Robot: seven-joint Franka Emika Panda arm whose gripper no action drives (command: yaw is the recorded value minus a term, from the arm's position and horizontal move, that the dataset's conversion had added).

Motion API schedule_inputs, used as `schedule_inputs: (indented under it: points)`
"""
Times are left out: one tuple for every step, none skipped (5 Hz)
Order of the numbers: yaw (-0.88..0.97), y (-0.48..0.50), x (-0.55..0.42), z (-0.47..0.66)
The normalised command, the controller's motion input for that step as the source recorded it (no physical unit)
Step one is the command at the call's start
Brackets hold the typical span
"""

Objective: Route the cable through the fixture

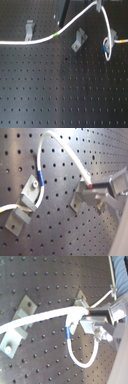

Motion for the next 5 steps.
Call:
schedule_inputs:
  points:
    - [-0.09,-0.094,-0.136,0.0]
    - [-0.1,-0.213,-0.398,0.0]
    - [-0.25,-0.124,-0.414,0.0]
    - [0.0,0.082,-0.079,0.0]
    - [0.0,-0.121,-0.593,0.07]
